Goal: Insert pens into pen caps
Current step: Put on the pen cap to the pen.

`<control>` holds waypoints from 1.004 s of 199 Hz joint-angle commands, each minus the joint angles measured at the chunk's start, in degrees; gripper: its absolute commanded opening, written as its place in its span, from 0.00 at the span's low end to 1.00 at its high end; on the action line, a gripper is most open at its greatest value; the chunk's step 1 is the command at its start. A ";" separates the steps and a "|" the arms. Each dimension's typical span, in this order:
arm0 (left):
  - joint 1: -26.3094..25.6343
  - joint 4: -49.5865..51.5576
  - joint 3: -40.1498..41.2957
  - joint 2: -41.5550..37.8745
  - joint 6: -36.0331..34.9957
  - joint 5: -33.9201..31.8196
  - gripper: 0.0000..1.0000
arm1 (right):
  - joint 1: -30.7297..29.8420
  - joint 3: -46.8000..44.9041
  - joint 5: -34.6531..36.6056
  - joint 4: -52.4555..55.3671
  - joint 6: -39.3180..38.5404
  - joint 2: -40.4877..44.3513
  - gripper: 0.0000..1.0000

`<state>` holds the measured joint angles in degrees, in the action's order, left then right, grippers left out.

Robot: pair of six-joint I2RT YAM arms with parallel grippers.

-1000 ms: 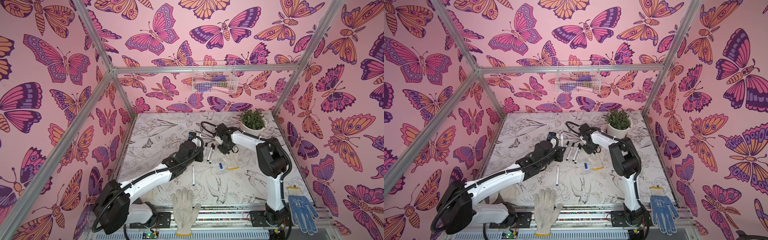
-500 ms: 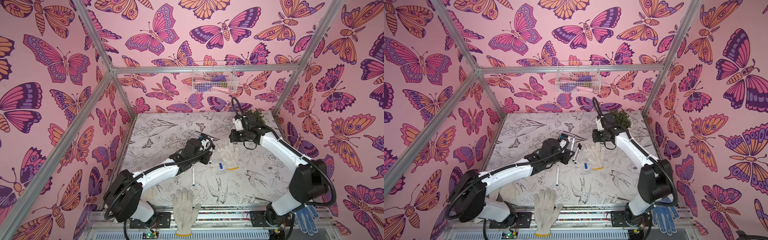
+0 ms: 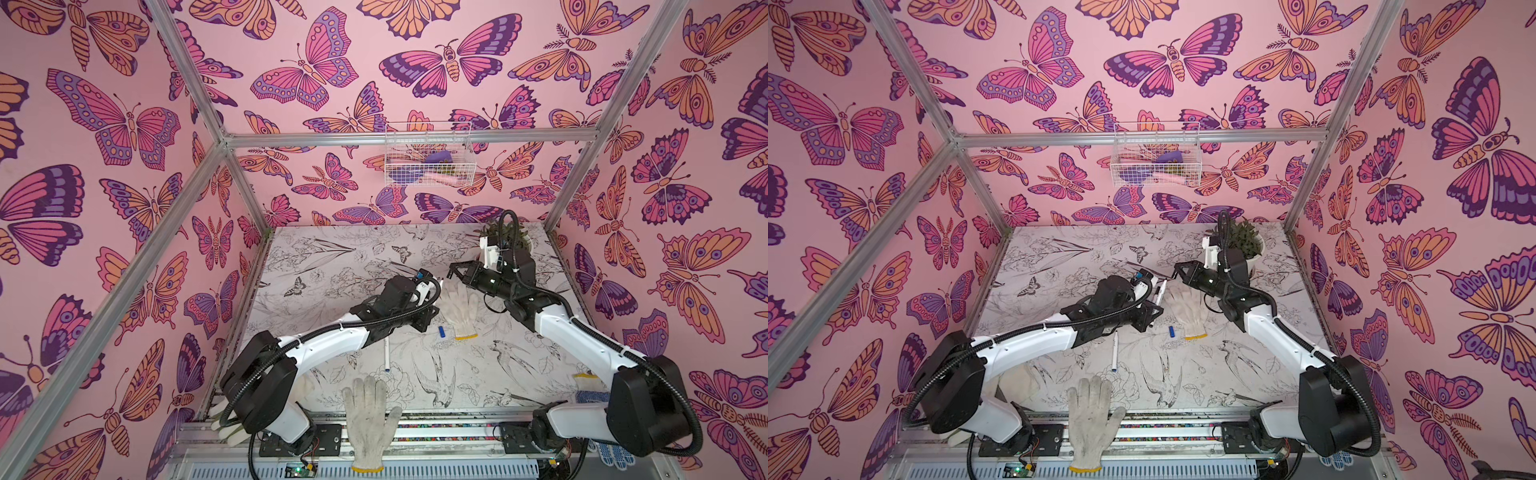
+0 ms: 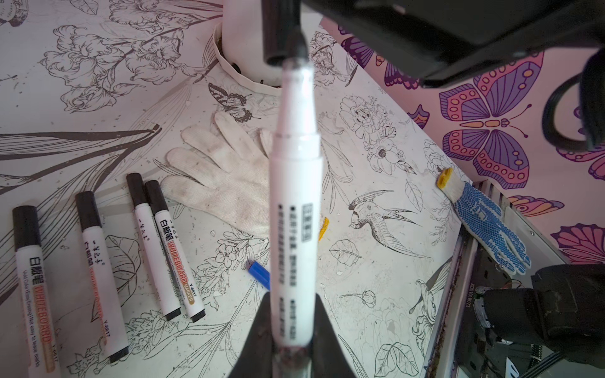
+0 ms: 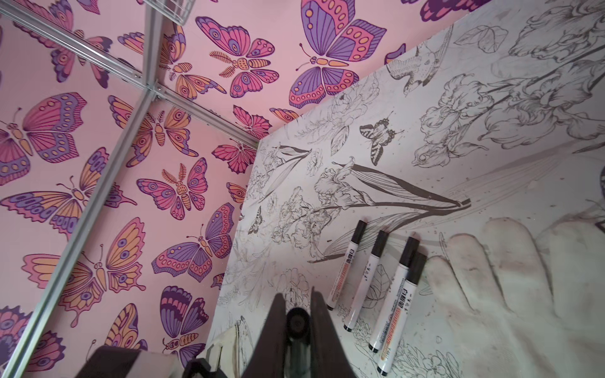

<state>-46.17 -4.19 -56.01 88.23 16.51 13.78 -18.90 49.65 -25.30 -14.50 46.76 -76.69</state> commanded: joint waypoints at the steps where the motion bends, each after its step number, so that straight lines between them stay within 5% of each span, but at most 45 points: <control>1: -0.32 1.09 -1.14 0.85 -1.18 0.35 0.00 | -0.47 0.54 -2.74 -8.52 3.18 1.91 0.00; 75: -0.67 1.20 -0.49 -0.16 -1.21 -1.12 0.00 | -0.52 3.23 -10.05 -1.94 -1.50 1.08 0.00; 200: -1.20 1.27 -0.42 -0.47 -1.64 -2.07 0.00 | -0.62 3.02 -7.74 3.08 -6.68 1.19 0.00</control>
<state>-47.07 -4.01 -56.03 88.25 15.62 12.34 -18.92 51.07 -33.58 -12.05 41.80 -76.12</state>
